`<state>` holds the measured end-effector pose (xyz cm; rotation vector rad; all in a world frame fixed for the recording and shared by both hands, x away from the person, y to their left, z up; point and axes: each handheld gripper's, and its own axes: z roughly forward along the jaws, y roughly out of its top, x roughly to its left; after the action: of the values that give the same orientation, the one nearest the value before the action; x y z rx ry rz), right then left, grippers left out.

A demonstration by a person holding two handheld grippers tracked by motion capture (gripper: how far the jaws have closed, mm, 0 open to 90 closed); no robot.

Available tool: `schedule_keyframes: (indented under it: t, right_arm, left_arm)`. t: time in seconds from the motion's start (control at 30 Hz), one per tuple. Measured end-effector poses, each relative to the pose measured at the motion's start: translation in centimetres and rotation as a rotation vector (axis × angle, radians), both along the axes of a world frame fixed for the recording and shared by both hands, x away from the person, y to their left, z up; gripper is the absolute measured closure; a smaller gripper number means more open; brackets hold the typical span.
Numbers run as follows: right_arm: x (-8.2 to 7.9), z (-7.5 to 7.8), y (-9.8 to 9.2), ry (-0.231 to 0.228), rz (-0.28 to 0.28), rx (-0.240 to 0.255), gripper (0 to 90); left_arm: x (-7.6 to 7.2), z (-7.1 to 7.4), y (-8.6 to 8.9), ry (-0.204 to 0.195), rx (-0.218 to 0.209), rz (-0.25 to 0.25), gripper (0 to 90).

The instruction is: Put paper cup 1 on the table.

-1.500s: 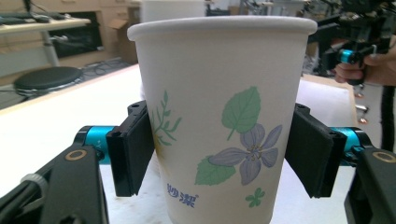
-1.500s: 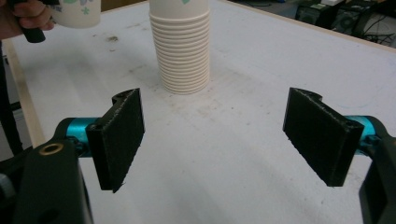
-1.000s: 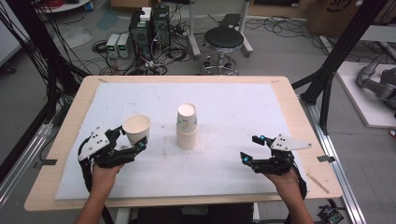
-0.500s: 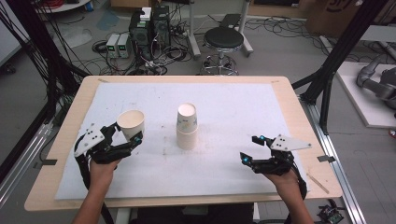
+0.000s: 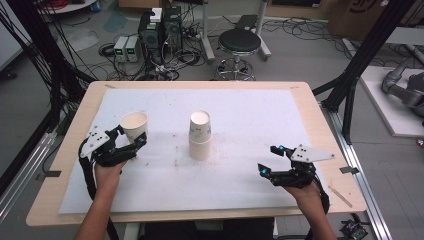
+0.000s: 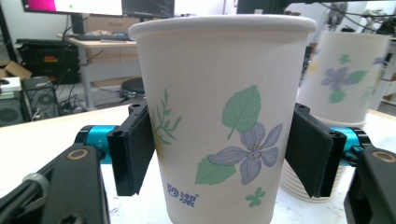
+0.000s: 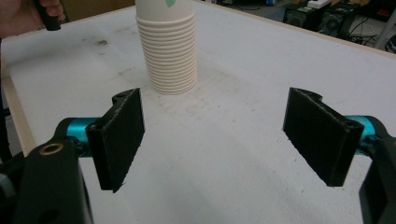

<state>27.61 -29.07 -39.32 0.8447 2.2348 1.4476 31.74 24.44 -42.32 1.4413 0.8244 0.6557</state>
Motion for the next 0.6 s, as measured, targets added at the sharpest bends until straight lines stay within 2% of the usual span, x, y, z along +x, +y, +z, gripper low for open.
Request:
schedule_keyframes:
  t: [0.07, 0.23, 0.33, 0.47, 0.6]
  right_arm:
    - [0.0, 0.0, 0.0, 0.002, 0.003, -0.004, 21.1]
    - [0.1, -0.1, 0.1, 0.002, 0.006, -0.005, 21.2]
    - [0.0, -0.2, 0.2, 0.007, 0.008, -0.008, 21.2]
    - [0.0, -0.2, 0.2, 0.005, 0.008, -0.008, 21.2]
    - [0.0, -0.2, 0.1, 0.01, 0.01, -0.008, 21.2]
  left_arm:
    - [0.4, -0.4, -0.1, 0.014, 0.021, 0.016, 30.2]
    - [1.3, -1.3, -0.1, 0.058, 0.034, 0.049, 30.7]
    - [1.8, -1.9, -0.1, 0.098, 0.063, 0.061, 31.0]
    - [2.1, -2.4, -0.3, 0.149, 0.127, 0.088, 31.7]
    - [2.4, -2.9, -0.5, 0.205, 0.182, 0.087, 32.2]
